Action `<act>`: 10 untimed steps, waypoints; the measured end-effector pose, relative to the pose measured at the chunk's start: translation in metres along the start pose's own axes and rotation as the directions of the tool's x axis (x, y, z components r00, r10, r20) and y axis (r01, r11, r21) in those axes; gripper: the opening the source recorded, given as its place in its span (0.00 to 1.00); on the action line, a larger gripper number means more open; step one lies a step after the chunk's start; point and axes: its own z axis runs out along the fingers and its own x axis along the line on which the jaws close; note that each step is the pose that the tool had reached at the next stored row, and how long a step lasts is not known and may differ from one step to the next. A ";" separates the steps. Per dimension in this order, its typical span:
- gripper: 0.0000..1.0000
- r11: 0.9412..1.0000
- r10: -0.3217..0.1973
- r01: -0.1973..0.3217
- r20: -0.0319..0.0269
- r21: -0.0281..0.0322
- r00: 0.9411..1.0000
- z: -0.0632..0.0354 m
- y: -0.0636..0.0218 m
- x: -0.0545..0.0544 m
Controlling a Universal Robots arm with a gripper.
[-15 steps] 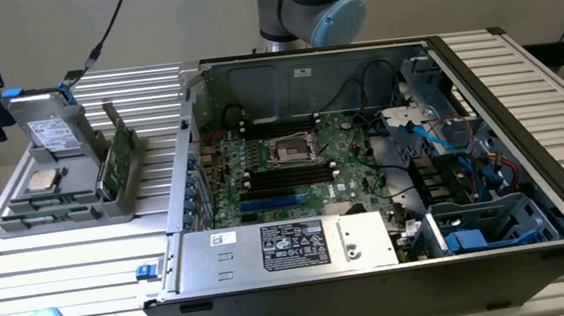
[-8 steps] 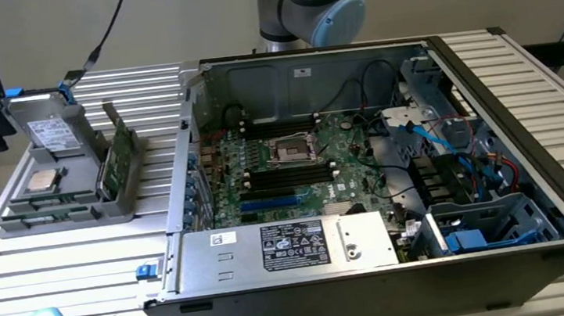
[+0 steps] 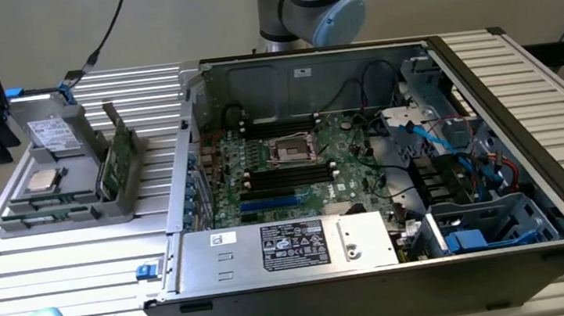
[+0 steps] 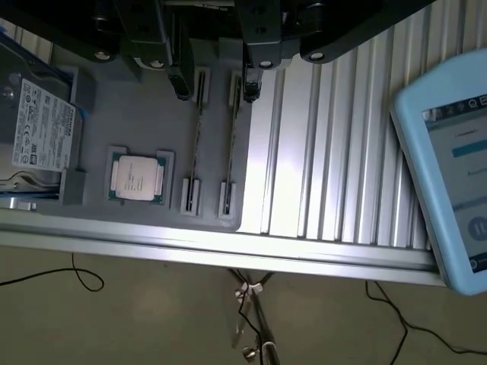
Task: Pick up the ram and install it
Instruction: 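Pick up the ram and move it above insertion slot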
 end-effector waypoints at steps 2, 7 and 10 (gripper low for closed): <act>0.40 1.000 0.000 0.000 0.003 0.001 1.000 0.0037 0.0000 0.002; 0.40 1.000 0.002 -0.002 0.011 0.002 1.000 0.0131 0.0003 0.007; 0.40 1.000 0.006 -0.006 0.017 0.003 1.000 0.0182 0.0005 0.011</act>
